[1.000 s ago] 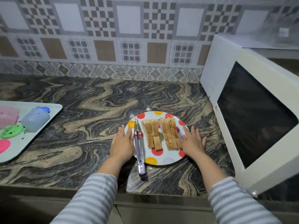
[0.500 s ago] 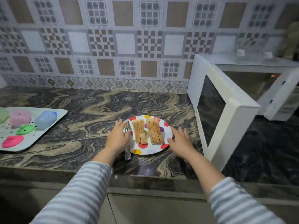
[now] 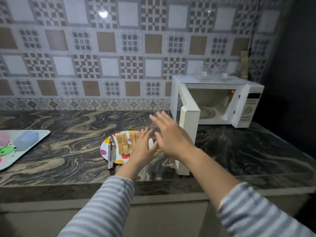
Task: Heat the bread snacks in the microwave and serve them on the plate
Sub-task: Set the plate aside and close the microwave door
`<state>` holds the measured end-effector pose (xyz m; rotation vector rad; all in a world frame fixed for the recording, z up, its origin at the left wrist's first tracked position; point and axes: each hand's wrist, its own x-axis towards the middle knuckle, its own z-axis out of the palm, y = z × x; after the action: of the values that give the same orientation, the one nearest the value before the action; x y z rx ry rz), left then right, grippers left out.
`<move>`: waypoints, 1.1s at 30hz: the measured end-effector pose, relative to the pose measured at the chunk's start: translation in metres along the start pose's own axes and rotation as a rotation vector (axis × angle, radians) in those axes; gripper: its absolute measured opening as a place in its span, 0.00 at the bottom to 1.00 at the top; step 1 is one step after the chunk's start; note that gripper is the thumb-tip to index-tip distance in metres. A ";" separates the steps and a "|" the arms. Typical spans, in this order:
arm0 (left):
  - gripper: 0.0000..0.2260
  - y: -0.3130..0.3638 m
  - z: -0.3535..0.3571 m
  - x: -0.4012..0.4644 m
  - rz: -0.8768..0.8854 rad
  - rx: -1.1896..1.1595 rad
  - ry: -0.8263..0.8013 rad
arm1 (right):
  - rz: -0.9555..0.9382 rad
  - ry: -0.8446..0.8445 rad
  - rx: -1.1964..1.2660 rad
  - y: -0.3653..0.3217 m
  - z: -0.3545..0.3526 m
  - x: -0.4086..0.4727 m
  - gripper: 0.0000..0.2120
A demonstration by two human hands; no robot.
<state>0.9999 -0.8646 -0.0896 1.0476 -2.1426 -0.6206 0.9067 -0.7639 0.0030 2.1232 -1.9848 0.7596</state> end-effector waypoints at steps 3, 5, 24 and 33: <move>0.31 0.022 0.014 0.004 0.111 -0.077 -0.054 | -0.088 0.179 -0.172 0.006 -0.017 -0.004 0.26; 0.33 0.032 0.022 0.008 0.157 -0.081 -0.075 | -0.072 0.261 -0.312 0.017 -0.022 -0.006 0.26; 0.37 0.094 0.110 0.018 0.322 -0.028 -0.147 | 0.074 0.279 -0.780 0.125 -0.036 -0.046 0.28; 0.44 0.144 0.182 0.055 0.394 0.120 -0.025 | 0.092 0.264 -0.712 0.212 -0.069 -0.065 0.30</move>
<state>0.7688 -0.8051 -0.0968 0.6486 -2.3437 -0.3226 0.6839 -0.7024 -0.0164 1.4490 -1.8417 0.2525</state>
